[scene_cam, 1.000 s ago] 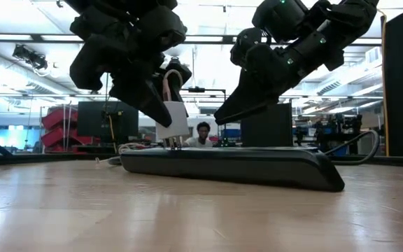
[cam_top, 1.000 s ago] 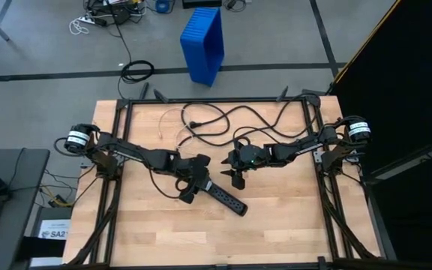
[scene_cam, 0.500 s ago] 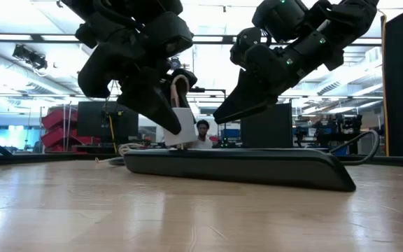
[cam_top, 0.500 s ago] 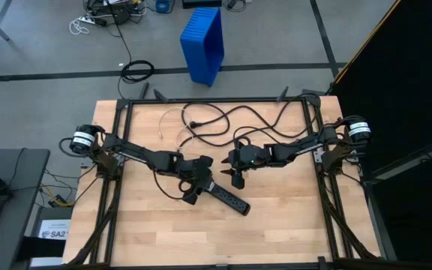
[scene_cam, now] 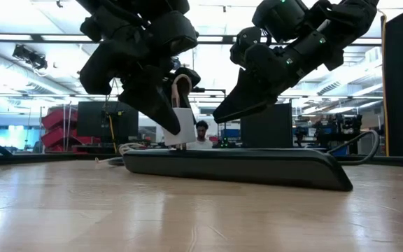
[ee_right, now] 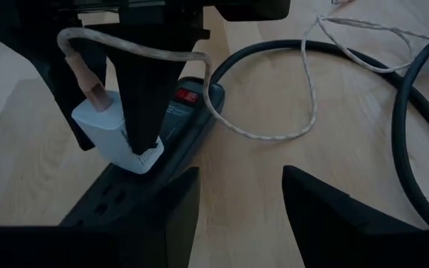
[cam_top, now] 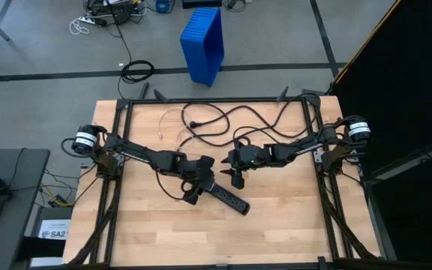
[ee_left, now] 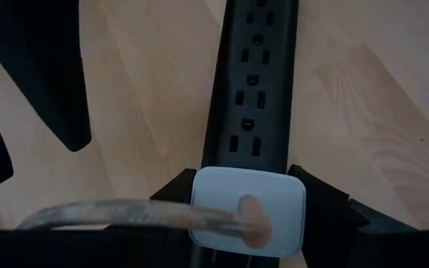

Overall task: Insert USB
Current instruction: Insert the white charger adapter into the black outlet extension

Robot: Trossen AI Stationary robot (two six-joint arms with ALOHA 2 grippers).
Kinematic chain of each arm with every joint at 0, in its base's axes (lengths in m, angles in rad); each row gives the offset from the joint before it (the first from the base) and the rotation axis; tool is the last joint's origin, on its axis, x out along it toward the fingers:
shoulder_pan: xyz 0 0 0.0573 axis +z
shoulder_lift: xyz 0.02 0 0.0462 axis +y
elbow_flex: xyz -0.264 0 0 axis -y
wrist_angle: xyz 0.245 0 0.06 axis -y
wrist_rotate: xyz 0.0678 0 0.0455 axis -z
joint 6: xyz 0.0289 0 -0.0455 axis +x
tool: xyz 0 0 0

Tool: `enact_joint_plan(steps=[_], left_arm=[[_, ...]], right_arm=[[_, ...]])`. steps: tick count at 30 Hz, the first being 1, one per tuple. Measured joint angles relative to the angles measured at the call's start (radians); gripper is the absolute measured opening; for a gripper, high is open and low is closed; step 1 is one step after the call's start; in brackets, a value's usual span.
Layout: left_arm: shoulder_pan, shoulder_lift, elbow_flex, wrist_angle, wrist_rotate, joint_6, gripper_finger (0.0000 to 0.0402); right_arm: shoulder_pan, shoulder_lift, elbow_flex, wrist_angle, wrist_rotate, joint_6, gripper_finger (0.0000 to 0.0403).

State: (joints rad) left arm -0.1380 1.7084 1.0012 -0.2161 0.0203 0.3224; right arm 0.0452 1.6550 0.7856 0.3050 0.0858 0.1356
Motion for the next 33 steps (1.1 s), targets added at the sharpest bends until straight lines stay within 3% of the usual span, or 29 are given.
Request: enact_joint_plan(steps=[9, 17, 23, 33], left_arm=[[0.000, -0.001, 0.003, -0.102, -0.162, -0.021, 0.0162], [0.026, 0.002, 0.068, -0.249, -0.152, -0.077, 0.0162], [0.060, 0.012, 0.072, -0.248, -0.100, -0.098, 0.0162], [0.072, 0.036, 0.073, -0.198, -0.109, -0.126, 0.0159]], right_arm=[[0.000, 0.000, 0.000, 0.008, 0.027, 0.000, 0.0164], [0.000, 0.000, 0.000, 0.015, 0.027, 0.000, 0.0164], [0.000, 0.000, 0.000, 0.015, 0.027, 0.000, 0.0164], [0.001, 0.000, 0.000, 0.015, 0.027, -0.007, 0.0164]])
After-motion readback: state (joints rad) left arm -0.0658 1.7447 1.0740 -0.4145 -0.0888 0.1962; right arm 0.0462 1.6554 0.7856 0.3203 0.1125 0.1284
